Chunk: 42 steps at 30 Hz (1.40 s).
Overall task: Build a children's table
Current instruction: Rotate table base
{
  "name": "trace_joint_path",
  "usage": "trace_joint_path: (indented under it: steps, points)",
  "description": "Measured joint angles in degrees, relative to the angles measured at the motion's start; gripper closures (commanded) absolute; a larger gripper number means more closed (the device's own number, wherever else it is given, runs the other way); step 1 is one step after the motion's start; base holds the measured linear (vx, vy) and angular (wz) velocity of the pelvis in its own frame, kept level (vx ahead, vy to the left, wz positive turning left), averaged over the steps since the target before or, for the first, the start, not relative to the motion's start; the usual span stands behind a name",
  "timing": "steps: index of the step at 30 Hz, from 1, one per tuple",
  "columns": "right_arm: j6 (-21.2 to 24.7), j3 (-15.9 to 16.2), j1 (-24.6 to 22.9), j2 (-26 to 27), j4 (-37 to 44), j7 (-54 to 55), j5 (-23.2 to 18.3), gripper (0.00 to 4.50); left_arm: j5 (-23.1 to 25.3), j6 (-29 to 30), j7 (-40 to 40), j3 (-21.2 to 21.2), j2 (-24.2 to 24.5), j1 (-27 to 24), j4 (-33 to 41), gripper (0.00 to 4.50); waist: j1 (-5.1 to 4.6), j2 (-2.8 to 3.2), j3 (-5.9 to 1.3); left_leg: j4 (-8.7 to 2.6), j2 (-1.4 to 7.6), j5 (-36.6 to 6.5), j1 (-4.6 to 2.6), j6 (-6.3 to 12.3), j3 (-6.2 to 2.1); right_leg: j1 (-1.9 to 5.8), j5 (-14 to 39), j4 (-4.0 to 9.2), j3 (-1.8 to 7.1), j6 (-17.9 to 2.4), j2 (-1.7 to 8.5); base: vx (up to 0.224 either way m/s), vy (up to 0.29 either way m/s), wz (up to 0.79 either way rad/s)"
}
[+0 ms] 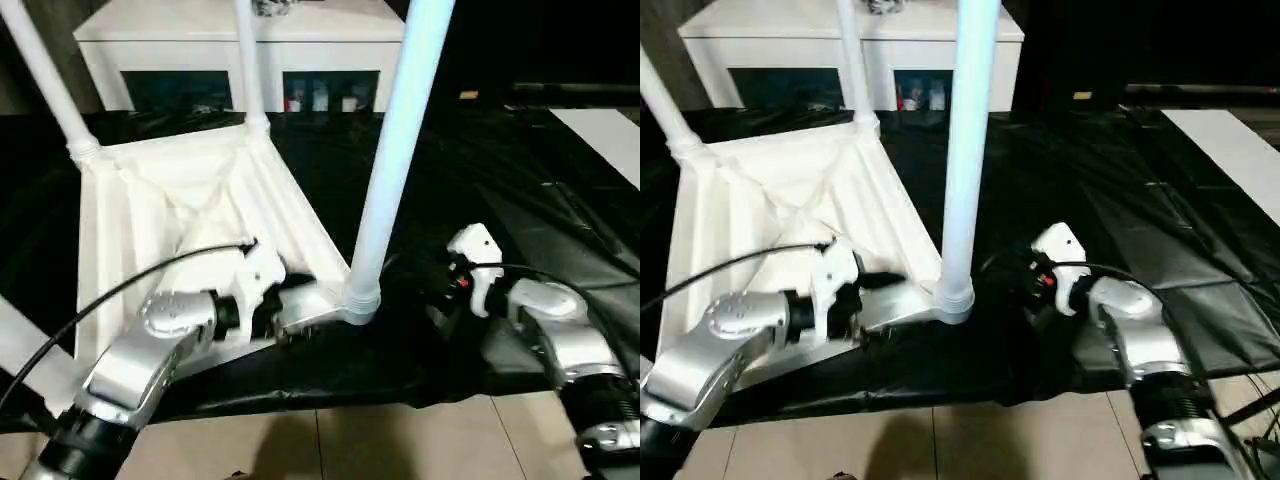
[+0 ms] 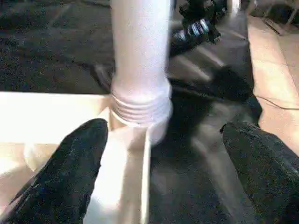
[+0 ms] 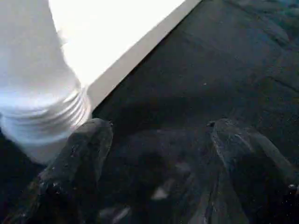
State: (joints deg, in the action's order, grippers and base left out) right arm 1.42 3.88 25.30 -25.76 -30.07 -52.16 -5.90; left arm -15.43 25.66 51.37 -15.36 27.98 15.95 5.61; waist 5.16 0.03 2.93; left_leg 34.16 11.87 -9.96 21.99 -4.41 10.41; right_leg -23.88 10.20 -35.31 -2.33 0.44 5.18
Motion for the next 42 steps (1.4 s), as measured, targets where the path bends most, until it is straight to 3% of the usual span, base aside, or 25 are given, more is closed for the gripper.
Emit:
trace_joint_path:
  steps: [7, 8, 13, 14, 18, 20, 27, 42]
  points:
    - [3.0, 3.89, -2.8, -3.83, 7.68, -5.65, 1.29, 0.64, 6.22, 4.44, -6.66, -2.0, -1.09, -0.06, -1.72, 0.79, -0.06, 0.0, 0.0, 0.01, -0.01, 0.0, -0.03, 0.0, -0.03, 0.08, -0.01, 0.0, 0.02, 0.04, -0.01, 0.0, 0.0, 0.0]
    - [3.44, 4.42, -3.07, -3.85, 8.75, -6.11, 1.29, 0.64, 6.88, 5.44, -8.1, -2.01, -1.2, -0.01, -2.61, 1.07, -0.09, 0.01, 0.0, 0.01, 0.0, 0.0, -0.01, 0.0, -0.04, 0.06, -0.08, 0.01, 0.02, 0.13, -0.01, 0.0, 0.0, 0.0]
    - [5.39, 5.25, -3.96, -4.38, 11.96, -7.63, 1.06, 0.64, 7.51, 7.14, -10.62, -1.89, -1.79, 0.33, -3.28, 1.39, -0.03, 0.03, -0.01, 0.01, 0.0, 0.0, 0.01, 0.0, -0.04, 0.05, -0.1, 0.07, 0.0, 0.18, -0.01, 0.0, 0.0, 0.0]
    - [5.82, 5.54, -4.18, -4.49, 12.81, -8.13, 0.89, 0.64, 7.52, 7.6, -10.63, -1.88, -1.94, 0.46, -3.27, 1.62, -0.03, 0.06, -0.02, 0.01, 0.0, 0.0, 0.01, 0.0, -0.04, 0.05, -0.1, 0.1, 0.0, 0.18, -0.01, 0.0, 0.0, 0.0]
    - [7.35, 5.82, -5.34, -4.68, 15.95, -9.45, 0.2, 0.64, 8.52, 8.16, -10.92, -1.97, -2.64, 0.73, -3.34, 1.76, -0.02, 0.12, -0.05, 0.01, -0.01, 0.0, 0.01, 0.01, -0.04, 0.09, -0.11, 0.14, 0.01, 0.17, -0.01, 0.0, 0.0, 0.0]
    - [7.94, 5.82, -5.35, -4.69, 16.59, -9.54, -0.36, 0.64, 9.0, 8.03, -10.93, -2.59, -2.71, 1.19, -3.77, 2.1, 0.0, 0.18, -0.08, 0.01, -0.01, 0.0, -0.04, 0.01, -0.05, 0.14, -0.12, 0.13, 0.0, 0.17, -0.01, 0.0, 0.0, 0.0]
    - [9.21, 5.82, -6.16, -4.61, 18.21, -8.95, -0.59, 0.64, 10.75, 7.2, -9.81, -5.01, -1.54, 1.91, -3.99, 2.57, -0.02, 0.46, -0.23, 0.01, -0.02, 0.0, -0.09, 0.0, -0.09, 0.2, -0.14, 0.13, 0.01, 0.2, -0.01, 0.0, 0.0, 0.0]
    - [9.71, 5.81, -6.43, -4.52, 18.27, -8.0, -0.64, 0.64, 11.2, 6.14, -6.76, -5.88, -0.37, 1.88, -4.45, 3.78, -0.1, 0.99, -0.57, 0.01, -0.01, 0.0, -0.08, 0.0, -0.1, 0.2, -0.13, 0.14, -0.01, 0.23, -0.01, 0.0, 0.0, 0.0]
